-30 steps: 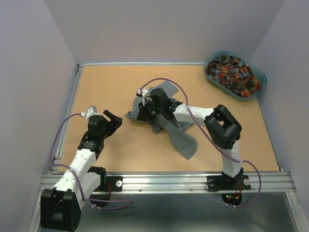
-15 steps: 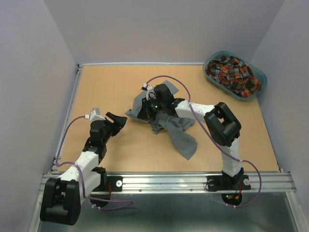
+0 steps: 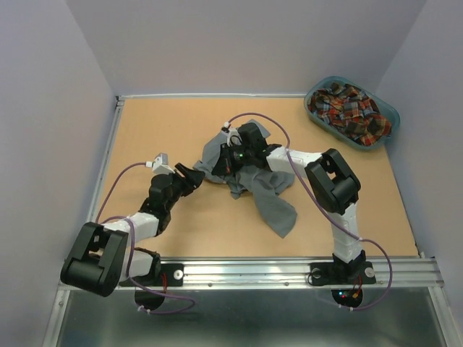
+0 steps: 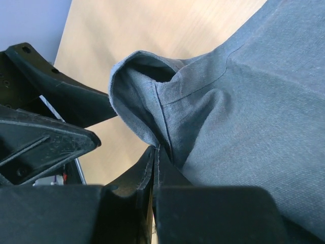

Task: Fold and stack the long sleeve shirts
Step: Flatten the shirt out

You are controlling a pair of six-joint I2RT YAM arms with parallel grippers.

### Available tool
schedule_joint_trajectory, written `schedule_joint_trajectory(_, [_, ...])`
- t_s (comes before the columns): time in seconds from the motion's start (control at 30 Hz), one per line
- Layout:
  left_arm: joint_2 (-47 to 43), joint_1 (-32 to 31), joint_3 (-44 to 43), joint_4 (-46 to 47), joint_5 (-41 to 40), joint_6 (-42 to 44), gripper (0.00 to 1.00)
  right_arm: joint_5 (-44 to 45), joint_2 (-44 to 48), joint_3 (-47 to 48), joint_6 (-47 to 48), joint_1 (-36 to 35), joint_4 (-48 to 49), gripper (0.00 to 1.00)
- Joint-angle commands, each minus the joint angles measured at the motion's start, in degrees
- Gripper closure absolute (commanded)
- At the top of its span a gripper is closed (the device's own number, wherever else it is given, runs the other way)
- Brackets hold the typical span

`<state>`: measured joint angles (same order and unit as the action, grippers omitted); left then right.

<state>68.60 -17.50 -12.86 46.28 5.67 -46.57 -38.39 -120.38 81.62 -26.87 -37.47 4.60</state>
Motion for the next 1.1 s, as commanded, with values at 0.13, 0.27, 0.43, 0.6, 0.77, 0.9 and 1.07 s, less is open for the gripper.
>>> schedule_joint_trajectory(0.13, [5.39, -0.7, -4.8, 9.52, -2.07, 2.71, 0.44, -2.21, 0.14, 2.58, -1.08, 0.56, 1.9, 0.99])
schedule_joint_trajectory(0.27, [8.48, -0.7, -6.73, 11.2, -2.33, 2.71, 0.5, -2.39, 0.14, 2.31, -1.25, 0.73, 2.17, 0.99])
schedule_joint_trajectory(0.43, [11.47, -0.78, -7.97, 11.64, -1.02, 2.27, 0.52, -2.74, 0.23, 2.22, -1.43, 0.91, 2.34, 0.99])
schedule_joint_trajectory(0.6, [12.35, -1.05, -7.35, 12.34, -1.28, 2.36, 0.53, -2.74, 0.23, 1.96, -1.6, 1.26, 2.61, 0.99])
schedule_joint_trajectory(0.77, [12.09, -1.31, -5.6, 13.04, -1.1, 2.27, 0.46, -2.04, 0.49, 1.17, -2.04, 2.14, 2.87, 0.99])
schedule_joint_trajectory(0.9, [12.26, -1.4, -5.07, 14.53, -1.28, 2.36, 0.46, -1.77, 0.14, 0.9, -2.92, 2.93, 3.05, 0.99])
schedule_joint_trajectory(1.07, [14.28, -1.57, -6.38, 15.77, 0.57, 2.45, 0.46, -2.12, -0.65, 0.38, -3.18, 3.46, 3.13, 0.99])
